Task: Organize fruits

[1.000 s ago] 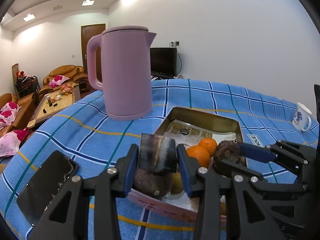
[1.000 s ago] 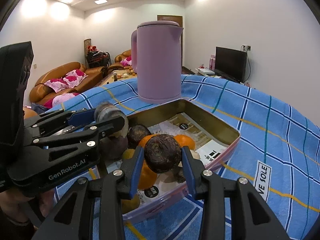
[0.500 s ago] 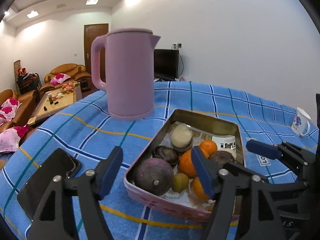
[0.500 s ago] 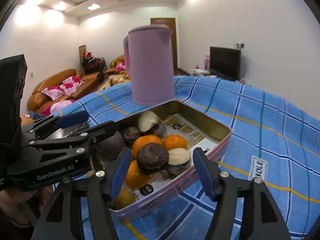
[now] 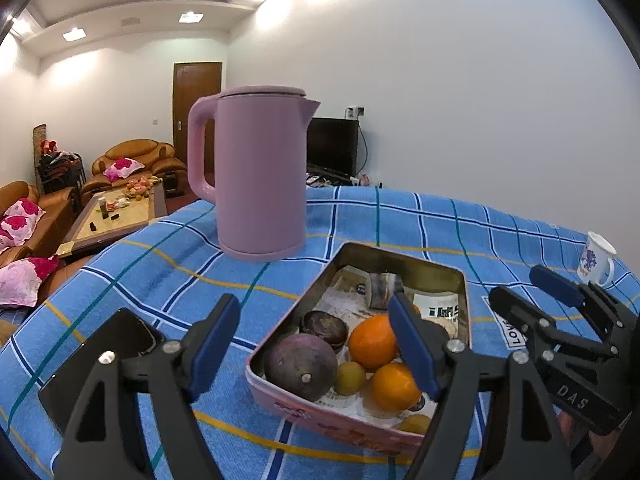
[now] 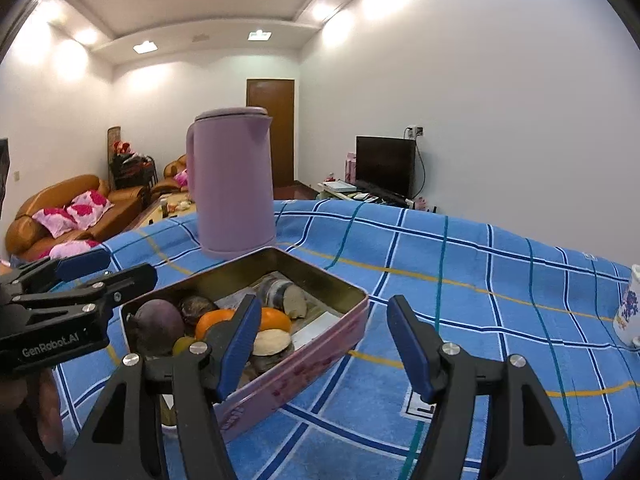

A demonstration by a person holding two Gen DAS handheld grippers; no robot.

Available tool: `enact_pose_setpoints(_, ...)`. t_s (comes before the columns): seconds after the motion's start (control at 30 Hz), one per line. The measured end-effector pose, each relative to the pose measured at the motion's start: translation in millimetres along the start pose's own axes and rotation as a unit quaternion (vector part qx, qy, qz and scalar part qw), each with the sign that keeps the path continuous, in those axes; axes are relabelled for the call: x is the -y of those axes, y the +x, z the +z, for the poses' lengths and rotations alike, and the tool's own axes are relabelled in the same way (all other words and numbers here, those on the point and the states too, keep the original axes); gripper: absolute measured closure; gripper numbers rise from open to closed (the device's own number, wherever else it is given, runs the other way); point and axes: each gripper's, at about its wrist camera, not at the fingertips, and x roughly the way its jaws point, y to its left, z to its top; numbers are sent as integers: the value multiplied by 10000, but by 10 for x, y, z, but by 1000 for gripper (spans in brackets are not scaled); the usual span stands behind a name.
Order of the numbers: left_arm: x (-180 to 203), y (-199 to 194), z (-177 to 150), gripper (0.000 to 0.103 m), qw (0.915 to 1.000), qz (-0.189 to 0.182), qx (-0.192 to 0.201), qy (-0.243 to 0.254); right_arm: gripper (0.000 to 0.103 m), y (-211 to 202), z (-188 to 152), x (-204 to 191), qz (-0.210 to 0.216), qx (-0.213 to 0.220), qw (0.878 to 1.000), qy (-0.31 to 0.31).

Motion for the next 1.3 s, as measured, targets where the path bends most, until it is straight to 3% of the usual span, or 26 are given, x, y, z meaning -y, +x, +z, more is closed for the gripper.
enact_pose_setpoints(0.1, 25, -11, -9, 15, 10000, 21, 45, 18, 34, -13, 5, 47, 12, 0, 9999, 102)
enact_pose_setpoints(0.53, 76, 11, -7, 15, 10000, 33, 43, 44, 33, -97, -13, 35, -72, 109, 9998, 129)
enact_pose_setpoints(0.73, 97, -21, 9, 15, 9999, 48, 87, 66, 26, -115, -21, 43, -99, 134, 9998, 143)
enact_pose_setpoints(1.3, 148, -54, 15, 14, 9999, 45, 78, 112, 26, -107, -9, 61, -114, 136, 9997, 147)
